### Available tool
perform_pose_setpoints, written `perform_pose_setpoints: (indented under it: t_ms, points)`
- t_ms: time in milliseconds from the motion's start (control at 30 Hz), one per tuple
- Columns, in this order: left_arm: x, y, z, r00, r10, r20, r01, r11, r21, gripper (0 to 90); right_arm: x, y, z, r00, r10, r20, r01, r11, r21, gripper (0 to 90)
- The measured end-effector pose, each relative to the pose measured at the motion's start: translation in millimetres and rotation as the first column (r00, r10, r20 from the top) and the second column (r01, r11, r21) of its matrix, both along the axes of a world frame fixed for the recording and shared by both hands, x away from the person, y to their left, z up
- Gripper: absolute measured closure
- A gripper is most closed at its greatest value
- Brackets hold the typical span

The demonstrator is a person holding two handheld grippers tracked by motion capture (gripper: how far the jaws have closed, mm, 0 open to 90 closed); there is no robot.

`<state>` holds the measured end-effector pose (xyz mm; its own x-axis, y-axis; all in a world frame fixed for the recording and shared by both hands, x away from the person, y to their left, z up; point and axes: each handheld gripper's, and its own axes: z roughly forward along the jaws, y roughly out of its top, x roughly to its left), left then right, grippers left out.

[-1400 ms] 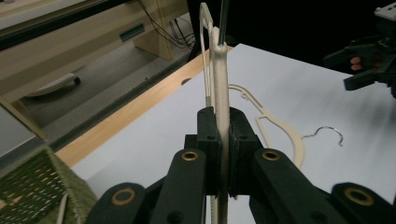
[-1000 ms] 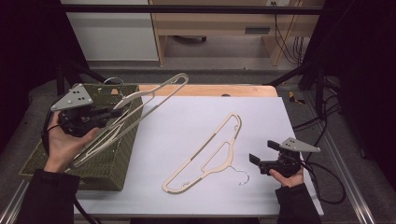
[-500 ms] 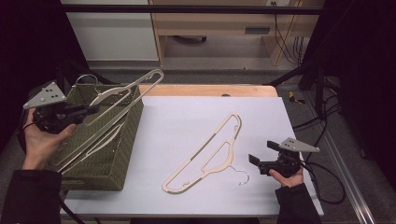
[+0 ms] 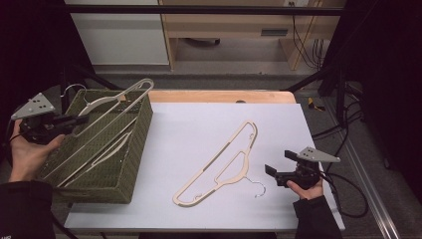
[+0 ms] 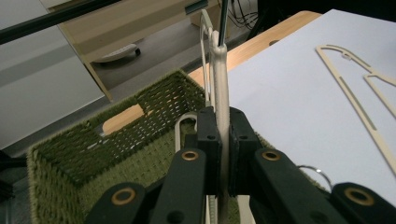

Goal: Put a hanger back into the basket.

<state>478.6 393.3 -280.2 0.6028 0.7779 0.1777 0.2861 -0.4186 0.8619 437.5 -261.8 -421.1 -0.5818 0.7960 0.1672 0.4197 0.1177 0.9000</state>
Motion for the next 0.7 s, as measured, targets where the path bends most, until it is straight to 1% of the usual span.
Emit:
perform_pose_setpoints:
  t_ms: [33, 133, 167, 233, 267, 300, 333, 367, 400, 467, 500, 533, 567, 600, 633, 667, 700]
  points:
    - [1.0, 2.8, -2.0, 0.9999, 0.001, 0.011, -0.001, 1.0, 0.001, 85.5, 0.0, 0.0, 0.0, 1.0, 0.0, 0.0, 0.0, 1.0, 0.0, 3.1]
    - [1.3, 9.9, -6.1, 0.9999, 0.016, 0.001, -0.016, 0.9997, 0.017, 85.5, 0.3, 0.2, -0.5, 1.0, 0.0, 0.001, 0.0, 1.0, -0.005, 3.1]
    - [0.8, 11.8, -7.6, 0.9998, 0.017, -0.009, -0.017, 0.9997, 0.017, 85.5, 0.6, 0.2, -0.7, 1.0, 0.002, 0.003, -0.002, 1.0, -0.007, 3.1]
    - [0.6, 14.9, -10.8, 0.9996, 0.025, -0.014, -0.025, 0.9996, 0.015, 85.5, 0.5, 0.1, -0.8, 1.0, 0.008, 0.002, -0.008, 0.9999, -0.008, 3.1]
    - [0.7, 16.0, -11.8, 0.9996, 0.026, -0.015, -0.025, 0.9994, 0.022, 85.5, 0.6, 0.3, -0.8, 1.0, 0.008, 0.002, -0.008, 0.9999, -0.007, 3.2]
    - [0.7, 16.3, -13.0, 0.9995, 0.029, -0.013, -0.029, 0.9995, 0.016, 85.5, 0.7, 0.2, -1.0, 1.0, 0.008, 0.004, -0.008, 0.9999, -0.009, 3.2]
    - [0.8, 16.4, -13.5, 0.9996, 0.026, -0.009, -0.026, 0.9995, 0.019, 85.6, 0.7, 0.2, -1.0, 1.0, 0.008, 0.003, -0.008, 0.9999, -0.008, 3.2]
    - [1.3, 15.9, -14.5, 0.9996, 0.028, -0.007, -0.028, 0.9992, 0.027, 85.6, 0.7, 0.2, -1.1, 1.0, 0.008, 0.004, -0.008, 0.9999, -0.009, 3.2]
    - [1.8, 16.3, -15.0, 0.9996, 0.027, -0.011, -0.026, 0.9983, 0.052, 85.5, 0.5, 0.4, -1.1, 1.0, 0.007, 0.002, -0.007, 0.9999, -0.008, 3.3]
    - [3.1, 15.3, -17.6, 0.9991, 0.041, -0.011, -0.04, 0.9959, 0.081, 85.5, 0.5, 0.7, -1.1, 1.0, 0.005, 0.001, -0.005, 1.0, -0.005, 3.3]
    - [3.9, 14.6, -19.4, 0.9987, 0.049, -0.011, -0.048, 0.9955, 0.082, 85.5, 0.6, 0.8, -1.2, 1.0, 0.004, -0.001, -0.004, 1.0, -0.006, 3.3]
    - [4.9, 13.5, -21.2, 0.9985, 0.054, 0.0, -0.054, 0.9951, 0.083, 85.6, 0.5, 0.9, -1.3, 1.0, 0.004, -0.001, -0.004, 1.0, -0.007, 3.3]
    - [6.0, 12.1, -24.0, 0.9989, 0.045, 0.008, -0.046, 0.9954, 0.084, 85.6, 0.8, 0.7, -1.5, 1.0, 0.006, 0.002, -0.006, 0.9999, -0.01, 3.3]
    - [5.7, 11.5, -26.2, 0.9987, 0.048, -0.013, -0.047, 0.9934, 0.105, 85.5, 0.6, 0.6, -1.4, 1.0, 0.006, 0.001, -0.006, 0.9999, -0.009, 3.3]
    - [7.1, 10.1, -29.3, 0.9989, 0.048, -0.002, -0.047, 0.9937, 0.101, 85.5, 0.4, 0.7, -1.2, 1.0, 0.005, -0.003, -0.005, 1.0, -0.007, 3.3]
    - [7.2, 9.3, -34.0, 0.9981, 0.059, -0.018, -0.056, 0.9911, 0.121, 85.5, 0.4, 0.9, -1.2, 1.0, 0.005, -0.002, -0.005, 1.0, -0.004, 3.3]
    - [8.6, 8.5, -38.9, 0.9976, 0.068, -0.014, -0.066, 0.9907, 0.119, 85.5, 0.4, 0.9, -1.2, 1.0, 0.005, -0.002, -0.005, 1.0, -0.004, 3.3]
